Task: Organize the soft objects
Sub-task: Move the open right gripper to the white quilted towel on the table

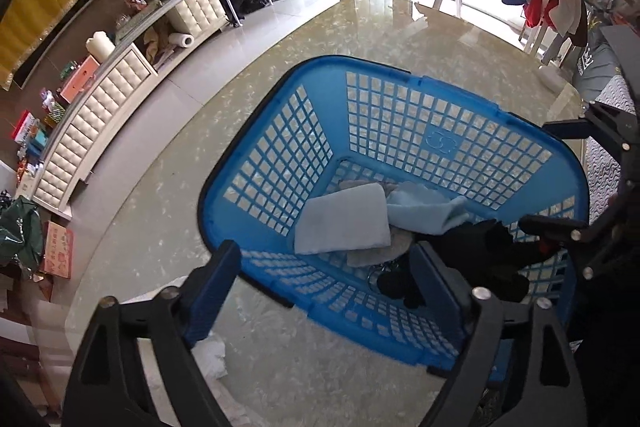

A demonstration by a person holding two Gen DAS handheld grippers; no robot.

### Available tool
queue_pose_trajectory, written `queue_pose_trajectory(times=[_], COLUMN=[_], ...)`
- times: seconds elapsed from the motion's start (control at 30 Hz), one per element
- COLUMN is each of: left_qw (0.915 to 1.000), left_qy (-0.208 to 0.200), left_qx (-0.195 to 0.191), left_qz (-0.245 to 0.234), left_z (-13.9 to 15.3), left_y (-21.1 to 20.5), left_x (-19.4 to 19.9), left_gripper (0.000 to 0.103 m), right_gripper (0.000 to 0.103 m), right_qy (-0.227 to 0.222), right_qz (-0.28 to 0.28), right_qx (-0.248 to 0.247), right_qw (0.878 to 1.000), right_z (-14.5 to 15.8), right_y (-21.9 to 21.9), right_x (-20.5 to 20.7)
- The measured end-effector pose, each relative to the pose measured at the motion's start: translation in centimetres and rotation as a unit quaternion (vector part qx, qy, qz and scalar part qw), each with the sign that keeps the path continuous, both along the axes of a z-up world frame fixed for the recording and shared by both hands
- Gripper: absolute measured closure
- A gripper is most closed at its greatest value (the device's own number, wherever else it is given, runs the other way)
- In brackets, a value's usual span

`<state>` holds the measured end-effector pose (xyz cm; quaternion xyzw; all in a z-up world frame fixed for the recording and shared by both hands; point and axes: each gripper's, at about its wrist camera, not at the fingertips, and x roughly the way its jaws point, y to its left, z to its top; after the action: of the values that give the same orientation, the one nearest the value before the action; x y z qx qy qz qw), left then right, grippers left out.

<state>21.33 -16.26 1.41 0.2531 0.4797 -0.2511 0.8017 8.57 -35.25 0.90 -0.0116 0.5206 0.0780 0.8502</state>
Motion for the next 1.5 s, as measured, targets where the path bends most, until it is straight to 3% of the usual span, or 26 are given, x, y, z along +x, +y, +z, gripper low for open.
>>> queue_pose_trajectory(times=[0.13,0.3,0.9,1.27,1.5], left_qw=[0.9999,0.9993,0.9933,0.9883,0.9846], left_qy=[-0.014,-0.026,-0.045,-0.038,-0.027], left_qx=[0.003,-0.019,-0.08,-0.086,-0.086], left_qz=[0.004,0.017,0.071,0.12,0.149], left_z=[0.8,1.8,2.6,1.1,-0.1], left_y=[0.9,2.5,9.8,16.2,20.5], left_x=[-1.1,-2.6,-7.8,-8.9,-9.1], left_gripper=[0.016,0.0,0.0,0.0,0.0], right_gripper=[0.0,0.0,0.0,0.0,0.0], right_qy=[-0.002,-0.015,-0.079,-0.098,-0.082], right_qz=[0.001,0.007,0.051,0.084,0.123], right_qx=[-0.003,-0.002,0.009,0.023,0.023], right_qw=[1.0,1.0,0.996,0.991,0.989], right_z=[0.0,0.7,4.2,5.1,4.4], right_y=[0.2,0.6,6.1,10.7,14.3], right_x=[-0.1,-0.5,-0.9,-0.6,0.3])
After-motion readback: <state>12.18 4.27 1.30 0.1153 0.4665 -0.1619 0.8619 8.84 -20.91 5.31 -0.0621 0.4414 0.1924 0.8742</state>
